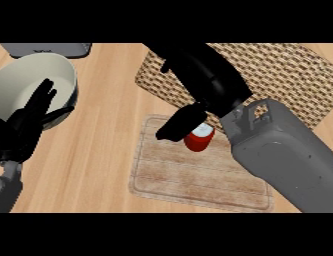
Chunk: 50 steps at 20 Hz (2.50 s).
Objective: Pick the can from the cutting board and place it in the basket
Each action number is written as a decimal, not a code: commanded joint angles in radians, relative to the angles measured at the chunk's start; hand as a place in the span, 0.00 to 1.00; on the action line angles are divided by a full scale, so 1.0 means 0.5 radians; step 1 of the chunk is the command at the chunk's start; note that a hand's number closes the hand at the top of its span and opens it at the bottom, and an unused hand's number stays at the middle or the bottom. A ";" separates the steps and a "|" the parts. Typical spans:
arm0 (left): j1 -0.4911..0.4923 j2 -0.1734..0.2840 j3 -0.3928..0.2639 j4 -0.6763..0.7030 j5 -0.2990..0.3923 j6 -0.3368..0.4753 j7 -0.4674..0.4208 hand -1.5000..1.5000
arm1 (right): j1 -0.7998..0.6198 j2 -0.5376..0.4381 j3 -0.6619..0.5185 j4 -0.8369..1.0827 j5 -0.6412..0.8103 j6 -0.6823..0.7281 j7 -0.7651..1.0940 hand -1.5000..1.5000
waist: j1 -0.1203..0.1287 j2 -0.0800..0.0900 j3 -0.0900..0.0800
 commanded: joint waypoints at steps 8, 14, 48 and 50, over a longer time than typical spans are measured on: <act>-0.060 0.016 0.027 0.134 -0.044 0.039 0.118 0.50 | -0.607 -0.353 -0.251 0.281 -0.401 0.963 0.832 0.00 | -0.013 0.059 -0.002; 0.040 0.023 0.062 0.123 -0.038 -0.015 0.072 0.50 | -0.636 -0.478 -0.499 0.260 -0.870 1.259 1.062 0.00 | -0.020 0.048 0.000; -0.021 -0.105 0.157 0.231 -0.129 -0.137 0.044 0.50 | 0.893 -0.116 -0.262 -0.293 0.146 0.435 0.089 0.00 | 0.052 0.088 -0.001; -0.057 -0.090 0.137 0.187 -0.154 -0.129 0.086 0.50 | 0.827 -0.122 -0.283 -0.208 0.137 0.481 0.084 0.00 | 0.074 0.089 0.000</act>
